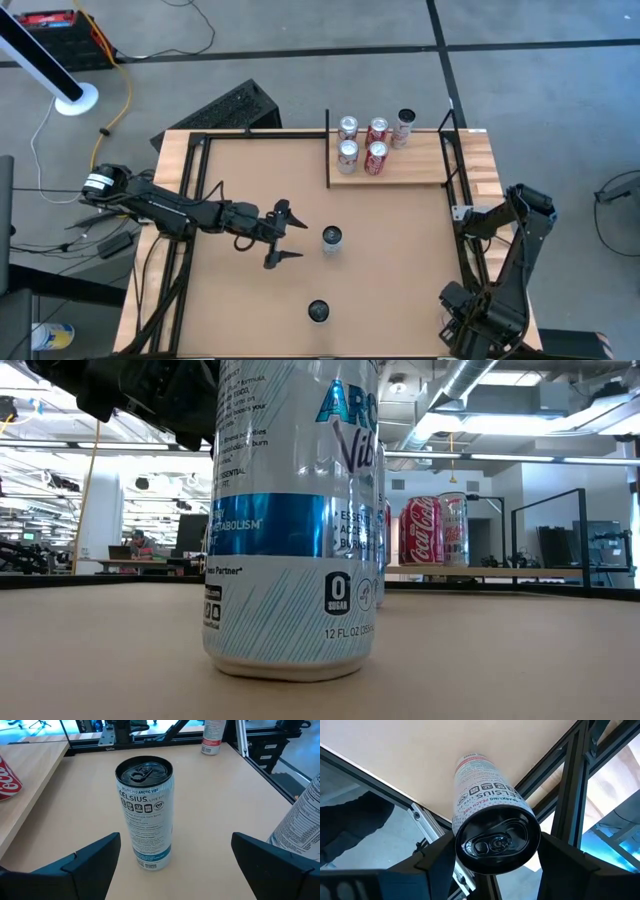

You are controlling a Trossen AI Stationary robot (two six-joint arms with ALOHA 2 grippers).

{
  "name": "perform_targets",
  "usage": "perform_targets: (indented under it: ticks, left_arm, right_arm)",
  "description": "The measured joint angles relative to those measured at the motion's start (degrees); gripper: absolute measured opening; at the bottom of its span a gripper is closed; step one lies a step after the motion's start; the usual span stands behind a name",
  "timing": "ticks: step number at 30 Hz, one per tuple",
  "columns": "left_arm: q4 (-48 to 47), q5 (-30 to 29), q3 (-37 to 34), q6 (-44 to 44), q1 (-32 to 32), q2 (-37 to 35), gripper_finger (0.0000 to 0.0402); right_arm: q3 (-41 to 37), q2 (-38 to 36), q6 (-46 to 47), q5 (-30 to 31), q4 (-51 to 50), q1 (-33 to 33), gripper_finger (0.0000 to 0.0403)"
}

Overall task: Place canned beverage on shelf
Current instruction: Put the white-pink soda can on the shelf aligned with the other white-pink soda can

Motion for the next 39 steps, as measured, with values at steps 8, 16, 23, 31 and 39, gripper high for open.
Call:
perform_targets:
  ticks: [8,16,23,31,39]
  left_arm:
    - [0.0,0.0,0.0,0.0,0.0,0.0,0.0366]
    - [0.0,0.0,0.0,0.0,0.0,0.0,0.0366]
    - [-0.1,0.1,0.0,0.0,0.0,0.0,0.0366]
    - [-1.0,0.0,0.0,1.0,0.0,0.0,0.0366]
    - [-1.1,0.0,0.0,1.0,1.5,0.0,0.0366]
  right_arm:
    - [-0.3,-2.2,-6.2,6.8,-4.7,-4.2,0.0272]
    - [-0.2,-7.1,-25.7,14.1,-7.9,-17.4,0.0272]
    - [-0.1,-10.2,-50.3,16.5,-8.0,-35.3,0.0272]
    - [-0.1,-11.5,-76.1,19.4,-7.9,-54.3,0.0272]
    - [-0.1,-13.9,-94.7,22.6,-7.9,-71.9,0.0272]
